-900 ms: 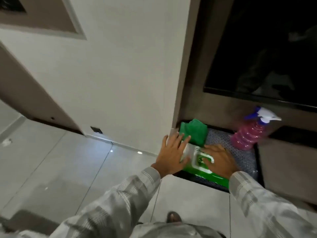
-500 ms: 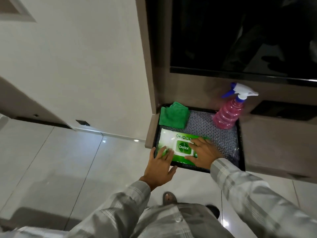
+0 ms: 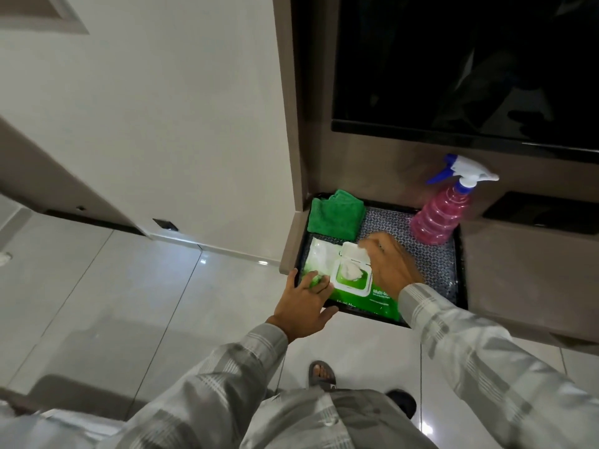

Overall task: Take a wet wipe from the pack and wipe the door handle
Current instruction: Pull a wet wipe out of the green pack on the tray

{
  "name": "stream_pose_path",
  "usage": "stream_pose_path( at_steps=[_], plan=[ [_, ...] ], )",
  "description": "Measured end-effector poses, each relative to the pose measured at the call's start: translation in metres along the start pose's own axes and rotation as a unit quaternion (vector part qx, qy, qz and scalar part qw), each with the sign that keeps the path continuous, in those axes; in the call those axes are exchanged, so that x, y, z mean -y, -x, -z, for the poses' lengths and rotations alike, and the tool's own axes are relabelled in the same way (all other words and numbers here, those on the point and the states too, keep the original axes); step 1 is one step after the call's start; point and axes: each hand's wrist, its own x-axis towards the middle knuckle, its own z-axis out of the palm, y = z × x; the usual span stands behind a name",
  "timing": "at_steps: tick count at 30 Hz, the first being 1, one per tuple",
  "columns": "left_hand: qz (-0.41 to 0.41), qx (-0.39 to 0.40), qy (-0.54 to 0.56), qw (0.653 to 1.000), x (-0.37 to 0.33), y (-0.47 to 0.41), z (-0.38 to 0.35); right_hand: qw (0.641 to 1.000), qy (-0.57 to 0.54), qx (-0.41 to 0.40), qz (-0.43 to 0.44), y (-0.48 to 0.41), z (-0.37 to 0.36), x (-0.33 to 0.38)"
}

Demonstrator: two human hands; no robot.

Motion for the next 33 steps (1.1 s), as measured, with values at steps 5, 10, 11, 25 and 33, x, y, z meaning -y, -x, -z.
stream_pose_path(
  at_steps=[5,10,11,25,33],
  plan=[
    [0.012,0.004,-0.002,1.000,-0.003,0.000,0.002,0.989,0.146,0.025,-0.003,0.005,-0.012,0.004],
    [0.016,-0.001,-0.006,1.000,-0.004,0.000,0.001,0.987,0.142,0.050,-0.054,0.005,-0.025,0.018],
    [0.018,0.000,-0.010,1.000,-0.004,0.000,0.002,0.989,0.125,0.045,-0.058,0.004,-0.025,0.018],
    [0.063,-0.001,0.078,0.995,-0.007,0.000,0.011,0.956,-0.152,0.247,-0.037,0.015,0.015,-0.007],
    [0.019,0.013,-0.005,1.000,-0.005,-0.001,0.008,0.975,-0.027,0.215,-0.054,0.029,-0.008,0.007]
  ],
)
